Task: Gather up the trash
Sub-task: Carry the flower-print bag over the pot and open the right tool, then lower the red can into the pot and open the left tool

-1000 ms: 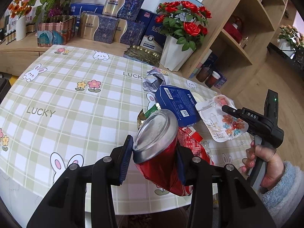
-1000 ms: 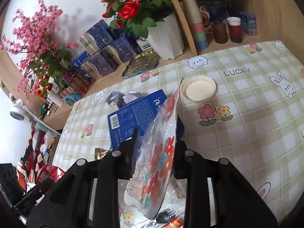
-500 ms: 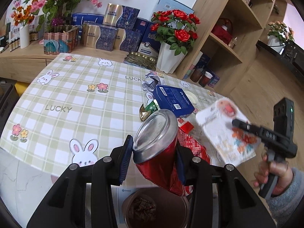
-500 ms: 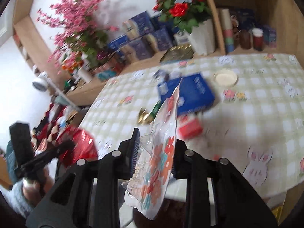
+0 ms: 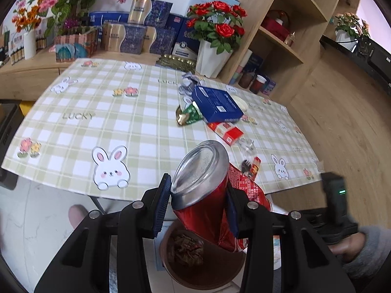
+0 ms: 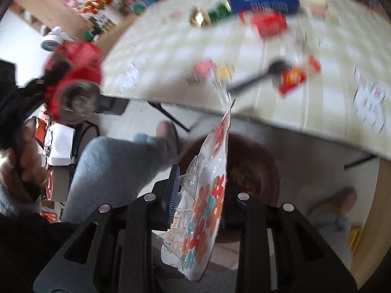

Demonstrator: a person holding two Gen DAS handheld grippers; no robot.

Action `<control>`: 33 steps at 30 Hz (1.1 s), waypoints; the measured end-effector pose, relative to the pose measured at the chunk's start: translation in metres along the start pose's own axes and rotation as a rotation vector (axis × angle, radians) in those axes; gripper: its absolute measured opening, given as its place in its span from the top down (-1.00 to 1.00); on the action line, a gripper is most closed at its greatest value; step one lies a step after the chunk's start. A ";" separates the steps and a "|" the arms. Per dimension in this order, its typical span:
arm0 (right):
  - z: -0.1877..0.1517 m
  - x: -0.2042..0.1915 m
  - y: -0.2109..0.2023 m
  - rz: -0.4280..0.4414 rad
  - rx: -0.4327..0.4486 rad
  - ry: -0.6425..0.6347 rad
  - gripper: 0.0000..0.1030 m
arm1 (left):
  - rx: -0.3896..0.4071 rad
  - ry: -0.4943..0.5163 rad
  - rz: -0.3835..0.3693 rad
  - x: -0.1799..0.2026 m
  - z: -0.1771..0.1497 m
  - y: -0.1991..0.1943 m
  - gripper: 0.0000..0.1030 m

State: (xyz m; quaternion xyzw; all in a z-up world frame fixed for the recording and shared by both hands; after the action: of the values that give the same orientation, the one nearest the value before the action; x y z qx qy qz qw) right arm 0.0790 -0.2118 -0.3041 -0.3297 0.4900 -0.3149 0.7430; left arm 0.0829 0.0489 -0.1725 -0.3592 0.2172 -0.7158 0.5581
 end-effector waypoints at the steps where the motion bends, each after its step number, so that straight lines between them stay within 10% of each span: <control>1: -0.002 0.005 0.006 0.013 -0.014 0.029 0.42 | -0.007 -0.001 -0.004 0.000 -0.002 0.001 0.22; 8: -0.008 0.016 0.018 0.001 -0.022 0.105 -0.06 | -0.039 0.020 -0.009 0.008 -0.013 0.012 0.22; 16: 0.014 0.005 -0.050 -0.102 0.288 0.087 -0.85 | -0.075 0.046 -0.020 0.019 -0.027 0.024 0.22; 22: 0.013 0.000 -0.096 -0.264 0.525 0.048 -0.89 | -0.121 0.089 -0.014 0.031 -0.045 0.037 0.22; 33: -0.004 0.020 -0.108 -0.300 0.622 0.156 -0.89 | -0.219 0.150 -0.063 0.056 -0.076 0.062 0.21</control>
State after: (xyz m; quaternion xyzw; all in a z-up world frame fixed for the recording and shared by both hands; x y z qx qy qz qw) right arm 0.0662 -0.2917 -0.2294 -0.1307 0.3718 -0.5790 0.7138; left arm 0.0587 -0.0292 -0.2500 -0.3702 0.3238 -0.7297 0.4751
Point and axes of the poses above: each gripper's, at about its wrist camera, not at the fingertips, and y roughly the way its jaws point, x to its right, z to its top, the point moved 3 cm from there along y, roughly the way its jaws point, and after that the axes turned 6 degrees about z, right-handed, at the moved point
